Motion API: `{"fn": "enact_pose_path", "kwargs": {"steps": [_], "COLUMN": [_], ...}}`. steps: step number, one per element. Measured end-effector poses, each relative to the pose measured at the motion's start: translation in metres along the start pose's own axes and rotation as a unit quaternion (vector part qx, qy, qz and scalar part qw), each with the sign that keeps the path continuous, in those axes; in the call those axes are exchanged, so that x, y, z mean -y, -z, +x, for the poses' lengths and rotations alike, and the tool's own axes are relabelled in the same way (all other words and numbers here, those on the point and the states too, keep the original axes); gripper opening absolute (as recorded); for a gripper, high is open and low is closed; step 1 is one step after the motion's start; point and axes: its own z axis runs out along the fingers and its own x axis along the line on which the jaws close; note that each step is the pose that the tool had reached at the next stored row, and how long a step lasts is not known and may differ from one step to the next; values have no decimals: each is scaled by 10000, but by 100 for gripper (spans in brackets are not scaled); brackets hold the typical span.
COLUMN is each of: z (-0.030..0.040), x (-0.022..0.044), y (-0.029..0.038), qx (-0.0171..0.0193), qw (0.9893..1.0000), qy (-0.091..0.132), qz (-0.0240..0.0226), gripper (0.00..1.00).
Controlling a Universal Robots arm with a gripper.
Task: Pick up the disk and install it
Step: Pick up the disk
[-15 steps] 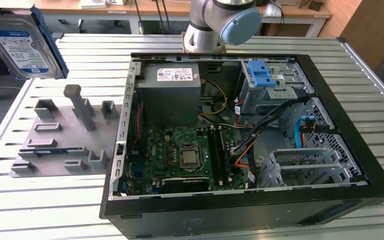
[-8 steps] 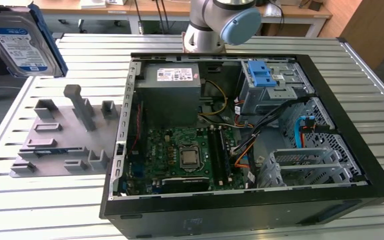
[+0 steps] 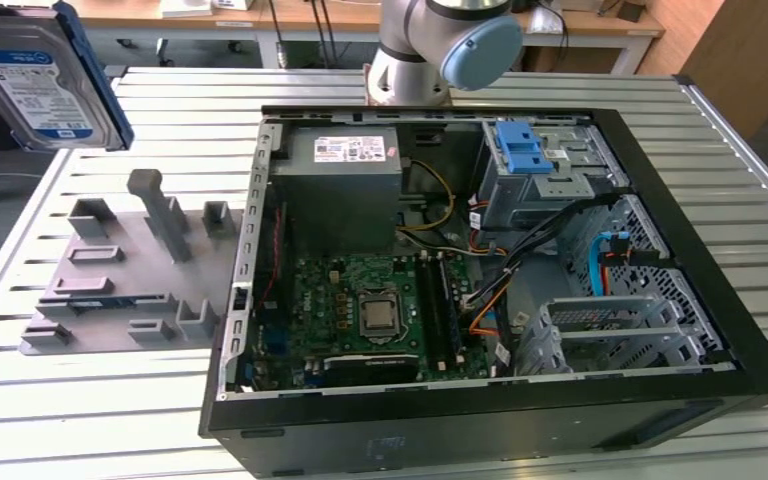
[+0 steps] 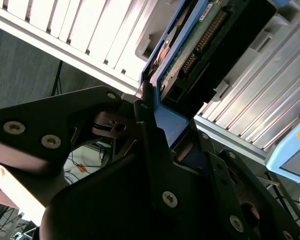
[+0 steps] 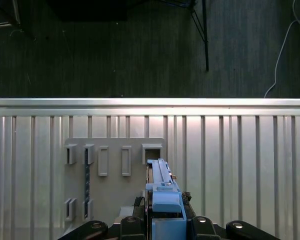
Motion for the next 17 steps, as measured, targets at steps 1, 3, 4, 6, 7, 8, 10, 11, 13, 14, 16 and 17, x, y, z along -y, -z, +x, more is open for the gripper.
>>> {"fn": "enact_pose_path", "kwargs": {"steps": [1,3,4,6,7,8,10,11,13,14,16,17], "z": [0,-1,-1,-1,-1,-2,-2,-2,-3,-3,-3,-4], "x": [0,-1,0,-1,-1,-1,-1,-1,-2,-2,-2,-2], "y": [9,25,32,48,53,60,76,82,98,107,122,130], "qx": [0,0,0,0,0,0,0,0,0,0,0,0], "qw": [10000,10000,10000,10000,10000,10000,10000,10000,10000,10000,10000,10000], "qy": [0,0,0,0,0,0,0,0,0,0,0,0], "qz": [0,0,0,0,1,0,0,0,0,0,0,0], "gripper": [37,37,37,37,37,37,37,37,37,37,37,37]}}
